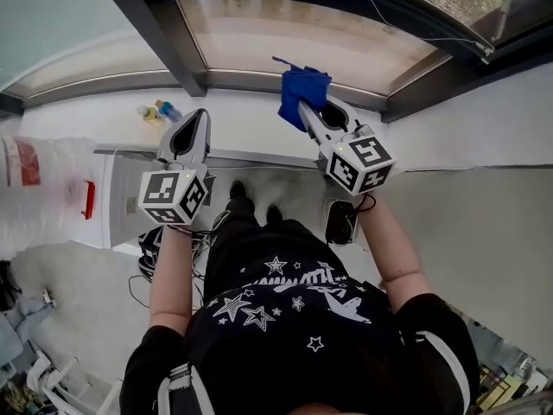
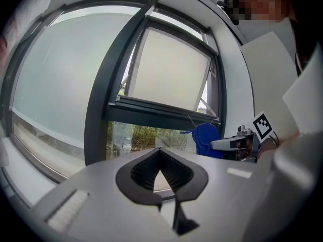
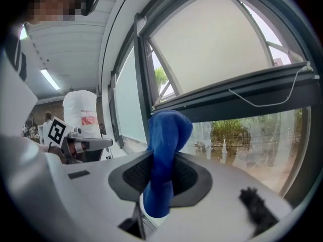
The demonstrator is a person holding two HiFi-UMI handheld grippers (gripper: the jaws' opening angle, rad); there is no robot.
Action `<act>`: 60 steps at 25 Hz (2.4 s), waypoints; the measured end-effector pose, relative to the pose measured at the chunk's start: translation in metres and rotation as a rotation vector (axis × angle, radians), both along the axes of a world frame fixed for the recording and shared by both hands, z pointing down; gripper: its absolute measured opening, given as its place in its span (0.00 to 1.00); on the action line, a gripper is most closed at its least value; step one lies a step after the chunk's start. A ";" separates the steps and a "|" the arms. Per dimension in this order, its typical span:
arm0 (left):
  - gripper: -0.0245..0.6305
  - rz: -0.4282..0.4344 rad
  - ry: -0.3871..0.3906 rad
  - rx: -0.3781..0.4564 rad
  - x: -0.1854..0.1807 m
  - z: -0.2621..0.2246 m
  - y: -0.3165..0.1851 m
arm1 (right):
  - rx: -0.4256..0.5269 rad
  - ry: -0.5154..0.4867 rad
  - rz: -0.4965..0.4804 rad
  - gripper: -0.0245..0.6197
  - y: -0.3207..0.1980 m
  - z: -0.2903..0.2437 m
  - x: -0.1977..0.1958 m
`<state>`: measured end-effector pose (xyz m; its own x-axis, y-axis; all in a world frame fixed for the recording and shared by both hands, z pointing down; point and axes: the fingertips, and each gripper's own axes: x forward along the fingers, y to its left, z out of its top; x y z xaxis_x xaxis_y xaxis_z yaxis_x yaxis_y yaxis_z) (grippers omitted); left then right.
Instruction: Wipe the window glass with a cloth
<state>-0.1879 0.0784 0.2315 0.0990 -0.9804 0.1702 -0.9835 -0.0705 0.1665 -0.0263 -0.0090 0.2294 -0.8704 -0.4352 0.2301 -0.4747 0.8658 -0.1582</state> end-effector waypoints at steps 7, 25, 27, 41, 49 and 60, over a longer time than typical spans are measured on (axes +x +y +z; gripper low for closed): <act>0.05 -0.033 -0.043 0.015 -0.081 0.006 -0.035 | 0.003 0.027 -0.004 0.17 -0.032 0.023 -0.086; 0.05 -0.048 0.023 0.003 -0.214 0.063 -0.097 | 0.137 0.151 -0.058 0.17 -0.113 0.094 -0.308; 0.05 -0.050 0.020 0.007 -0.219 0.068 -0.102 | 0.150 0.134 -0.051 0.17 -0.125 0.094 -0.322; 0.05 -0.029 -0.058 0.034 -0.217 0.076 -0.144 | 0.192 0.008 -0.024 0.17 -0.173 0.084 -0.353; 0.05 0.064 -0.067 -0.012 -0.144 0.084 -0.179 | 0.161 -0.042 0.047 0.17 -0.205 0.078 -0.264; 0.05 0.248 -0.065 -0.026 0.024 0.081 -0.242 | 0.138 -0.034 0.245 0.18 -0.258 0.086 -0.070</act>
